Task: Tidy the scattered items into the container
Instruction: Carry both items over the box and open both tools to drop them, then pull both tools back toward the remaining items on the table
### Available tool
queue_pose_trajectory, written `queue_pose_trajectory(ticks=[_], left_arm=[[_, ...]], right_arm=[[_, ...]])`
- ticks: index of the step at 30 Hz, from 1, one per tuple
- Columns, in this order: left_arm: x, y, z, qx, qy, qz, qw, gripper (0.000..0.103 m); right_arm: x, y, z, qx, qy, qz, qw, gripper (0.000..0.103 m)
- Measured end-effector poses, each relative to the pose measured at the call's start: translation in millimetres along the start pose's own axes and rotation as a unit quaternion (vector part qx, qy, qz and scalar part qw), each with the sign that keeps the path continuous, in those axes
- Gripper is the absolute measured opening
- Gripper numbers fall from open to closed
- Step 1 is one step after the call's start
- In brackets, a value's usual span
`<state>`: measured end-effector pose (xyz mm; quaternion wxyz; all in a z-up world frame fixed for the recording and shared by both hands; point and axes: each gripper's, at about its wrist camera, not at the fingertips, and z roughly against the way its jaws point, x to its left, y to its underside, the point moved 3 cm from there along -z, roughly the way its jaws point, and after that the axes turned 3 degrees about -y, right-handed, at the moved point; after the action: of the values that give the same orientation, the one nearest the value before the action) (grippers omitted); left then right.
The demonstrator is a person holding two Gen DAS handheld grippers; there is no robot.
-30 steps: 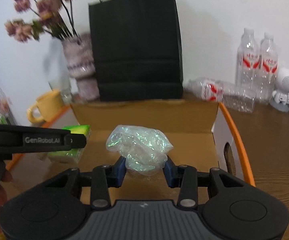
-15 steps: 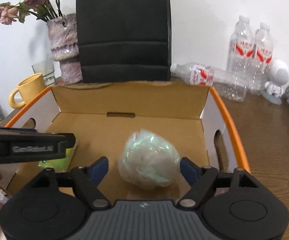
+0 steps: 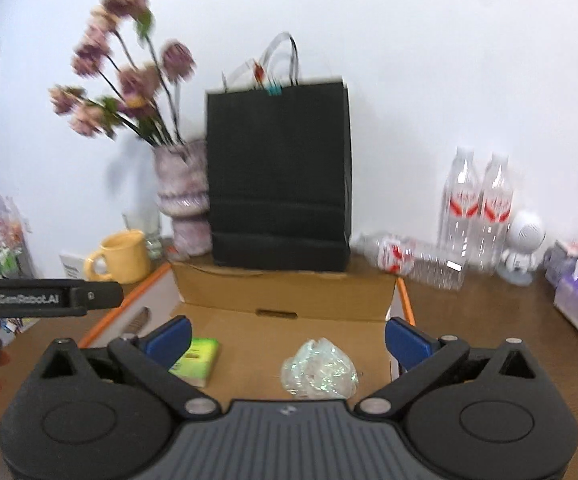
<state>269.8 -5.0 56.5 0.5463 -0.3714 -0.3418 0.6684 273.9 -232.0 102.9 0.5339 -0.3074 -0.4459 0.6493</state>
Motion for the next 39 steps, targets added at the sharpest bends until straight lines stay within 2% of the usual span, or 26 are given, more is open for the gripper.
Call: queue_pose_trajectory(ticks=[5, 9, 13, 17, 25, 29, 34, 39], left_arm=[[14, 17, 38, -0.012, 0.003, 0.010, 0.9999, 0.103], [24, 37, 73, -0.026, 0.021, 0.013, 0.9994, 0.103], [34, 60, 106, -0.036, 0.037, 0.015, 0.9986, 0.103], [38, 88, 130, -0.043, 0.029, -0.005, 0.9986, 0.103], [50, 143, 148, -0.020, 0.015, 0.000, 0.9997, 0.103], [48, 160, 144, 0.008, 0.026, 0.004, 0.9996, 0.103], [37, 167, 143, 0.014, 0.045, -0.016, 0.9988, 0.103], [34, 172, 138, 0.023, 0.042, -0.027, 0.9985, 0.103]], right_arm=[[19, 14, 50, -0.030, -0.009, 0.033, 0.999, 0.103], [25, 38, 76, -0.037, -0.015, 0.036, 0.999, 0.103], [32, 66, 93, -0.026, -0.006, 0.047, 0.999, 0.103], [33, 91, 113, -0.017, -0.012, 0.039, 0.999, 0.103], [23, 140, 143, 0.016, -0.014, 0.011, 1.000, 0.103], [18, 161, 145, 0.039, 0.001, 0.009, 0.999, 0.103], [13, 167, 142, 0.049, 0.009, -0.004, 0.999, 0.103], [9, 168, 139, 0.055, 0.013, -0.008, 0.998, 0.103]])
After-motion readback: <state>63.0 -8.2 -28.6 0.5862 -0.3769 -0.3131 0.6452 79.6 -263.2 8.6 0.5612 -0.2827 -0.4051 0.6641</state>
